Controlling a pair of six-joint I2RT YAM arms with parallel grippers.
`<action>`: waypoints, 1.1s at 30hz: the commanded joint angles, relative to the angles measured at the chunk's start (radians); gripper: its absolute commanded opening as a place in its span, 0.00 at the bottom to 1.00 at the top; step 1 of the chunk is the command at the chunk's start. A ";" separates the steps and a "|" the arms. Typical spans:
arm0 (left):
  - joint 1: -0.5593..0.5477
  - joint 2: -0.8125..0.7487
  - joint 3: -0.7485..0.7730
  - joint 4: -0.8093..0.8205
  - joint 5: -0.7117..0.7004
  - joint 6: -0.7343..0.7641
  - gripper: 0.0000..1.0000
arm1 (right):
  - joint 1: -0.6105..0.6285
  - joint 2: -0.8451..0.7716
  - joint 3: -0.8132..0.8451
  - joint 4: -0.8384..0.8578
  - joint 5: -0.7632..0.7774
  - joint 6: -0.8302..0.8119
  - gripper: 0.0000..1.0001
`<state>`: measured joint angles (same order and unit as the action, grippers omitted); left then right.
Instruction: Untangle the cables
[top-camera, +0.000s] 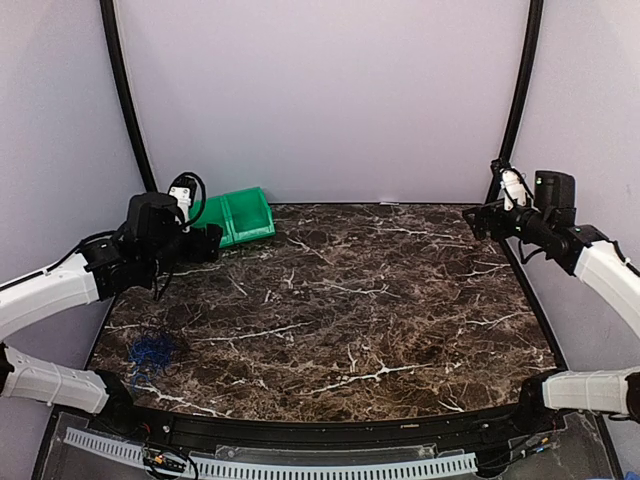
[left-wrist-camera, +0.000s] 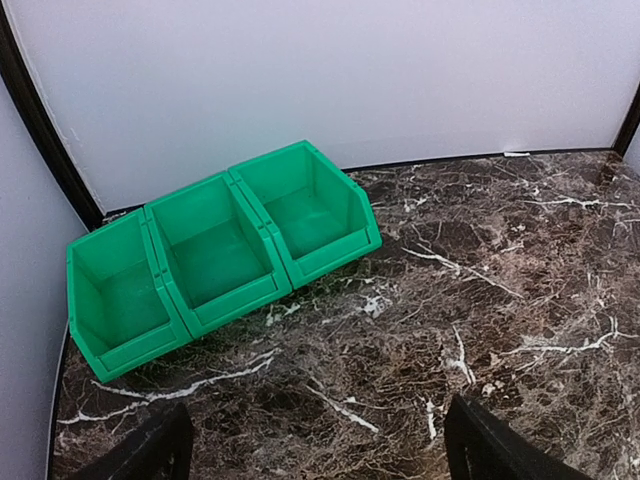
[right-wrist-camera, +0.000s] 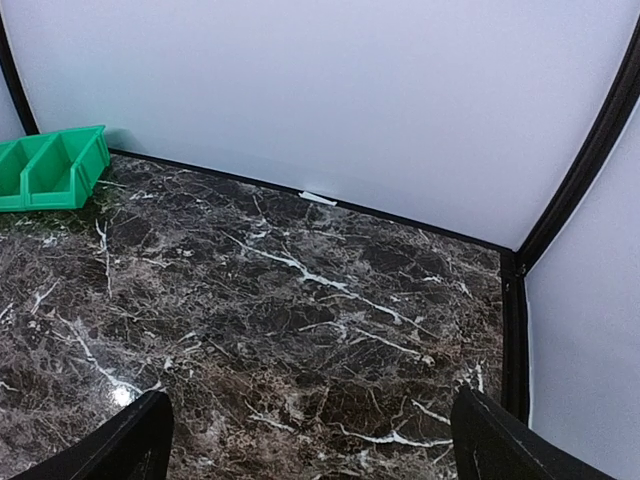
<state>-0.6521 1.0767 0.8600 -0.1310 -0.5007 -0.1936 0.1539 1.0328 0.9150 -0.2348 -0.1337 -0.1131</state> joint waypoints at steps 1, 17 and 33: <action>0.047 0.052 -0.020 0.051 0.087 -0.010 0.89 | -0.038 0.016 -0.070 0.144 0.005 0.026 0.99; 0.157 0.371 0.150 0.001 0.147 -0.221 0.98 | -0.129 0.069 -0.239 0.301 -0.312 -0.126 0.99; 0.297 0.872 0.668 -0.054 0.137 -0.317 0.97 | -0.142 0.084 -0.271 0.348 -0.457 -0.220 0.98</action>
<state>-0.4091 1.8893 1.4544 -0.1741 -0.4034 -0.4839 0.0185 1.1049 0.6537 0.0673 -0.5381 -0.3058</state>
